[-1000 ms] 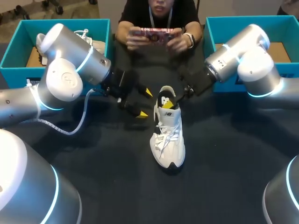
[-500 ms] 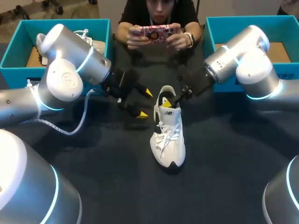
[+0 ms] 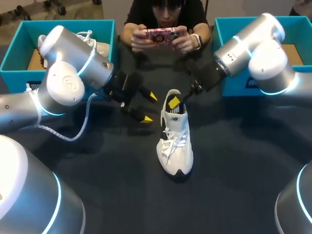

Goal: Take the shoe out of the shoebox, open the shoe tongue, remove and reinsert the insole, then place the shoe into the shoebox

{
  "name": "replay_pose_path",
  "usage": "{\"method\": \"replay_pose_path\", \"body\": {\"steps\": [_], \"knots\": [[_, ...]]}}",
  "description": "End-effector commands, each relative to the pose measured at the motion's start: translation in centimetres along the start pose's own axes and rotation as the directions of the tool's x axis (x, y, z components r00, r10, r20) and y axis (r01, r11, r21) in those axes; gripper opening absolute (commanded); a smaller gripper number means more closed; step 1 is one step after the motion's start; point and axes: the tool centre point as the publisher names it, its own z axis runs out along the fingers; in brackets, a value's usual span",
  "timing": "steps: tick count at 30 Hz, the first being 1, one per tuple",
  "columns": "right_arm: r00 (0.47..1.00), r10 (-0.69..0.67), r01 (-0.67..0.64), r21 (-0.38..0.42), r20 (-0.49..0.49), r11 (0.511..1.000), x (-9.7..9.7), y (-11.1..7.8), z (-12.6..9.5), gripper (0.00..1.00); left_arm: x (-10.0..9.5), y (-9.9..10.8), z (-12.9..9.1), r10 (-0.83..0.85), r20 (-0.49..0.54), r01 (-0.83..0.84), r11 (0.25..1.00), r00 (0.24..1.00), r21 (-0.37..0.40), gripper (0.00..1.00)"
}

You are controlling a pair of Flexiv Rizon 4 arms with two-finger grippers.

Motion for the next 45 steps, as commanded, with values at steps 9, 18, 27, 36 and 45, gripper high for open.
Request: {"method": "replay_pose_path", "body": {"steps": [9,18,27,36,45], "knots": [[0.999,0.004,-0.003,0.027,-0.031,1.000,-1.1,0.6,0.7,0.00,0.0,-0.1,-0.2,0.006,0.005,-0.006,1.000,1.000,0.001,1.00],[0.999,0.029,-0.029,0.013,-0.031,1.000,-0.3,-0.2,1.3,0.09,0.1,-0.2,0.2,0.009,-0.002,-0.009,1.000,1.000,0.000,1.00],[1.000,0.028,-0.028,0.003,0.016,1.000,0.9,-0.2,0.3,0.35,-0.1,-0.5,0.2,0.020,-0.004,-0.020,1.000,1.000,0.004,1.00],[0.997,-0.019,0.022,-0.043,0.069,0.999,1.8,0.7,-1.3,0.46,0.2,-0.2,0.0,0.019,-0.010,-0.019,1.000,1.000,0.001,1.00],[0.986,-0.085,0.104,-0.133,0.142,0.986,2.0,1.4,-3.2,0.48,0.4,-0.5,-0.8,0.036,-0.001,-0.036,0.999,0.999,-0.004,1.00]]}}
